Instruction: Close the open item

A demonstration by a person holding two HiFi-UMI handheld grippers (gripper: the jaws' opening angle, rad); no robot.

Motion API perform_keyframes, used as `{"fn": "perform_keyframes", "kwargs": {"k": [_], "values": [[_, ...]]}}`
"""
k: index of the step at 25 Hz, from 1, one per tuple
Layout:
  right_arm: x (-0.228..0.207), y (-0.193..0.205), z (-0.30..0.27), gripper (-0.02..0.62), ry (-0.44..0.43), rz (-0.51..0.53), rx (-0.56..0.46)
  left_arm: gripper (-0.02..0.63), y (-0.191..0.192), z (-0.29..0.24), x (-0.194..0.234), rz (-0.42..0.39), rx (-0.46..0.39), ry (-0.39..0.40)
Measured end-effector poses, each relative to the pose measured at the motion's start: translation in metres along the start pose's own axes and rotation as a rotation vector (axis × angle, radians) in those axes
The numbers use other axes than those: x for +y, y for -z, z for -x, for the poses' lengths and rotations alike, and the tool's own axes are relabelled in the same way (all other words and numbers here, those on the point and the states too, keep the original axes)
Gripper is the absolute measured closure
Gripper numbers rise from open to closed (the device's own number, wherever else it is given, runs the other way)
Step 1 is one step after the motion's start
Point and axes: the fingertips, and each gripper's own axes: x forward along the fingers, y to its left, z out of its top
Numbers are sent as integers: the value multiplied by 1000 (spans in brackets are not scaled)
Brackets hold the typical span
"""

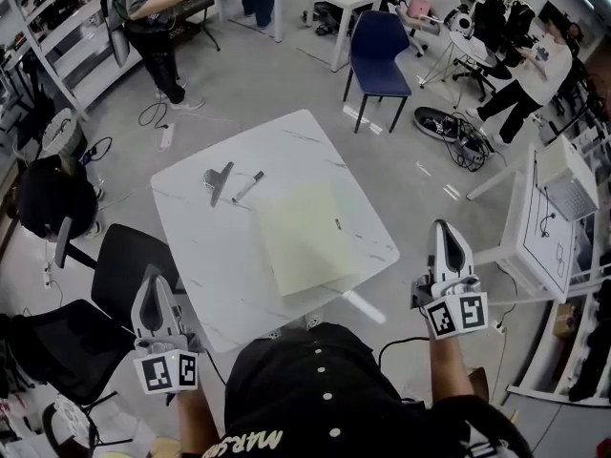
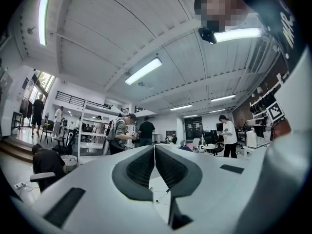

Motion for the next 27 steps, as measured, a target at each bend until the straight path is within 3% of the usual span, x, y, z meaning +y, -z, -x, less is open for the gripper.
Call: {"fn": "perform_keyframes", "kwargs": {"k": [27], "values": [[32,6,-21,569,-69,31,32,583,-3,2,4,2,-5,-5]]}}
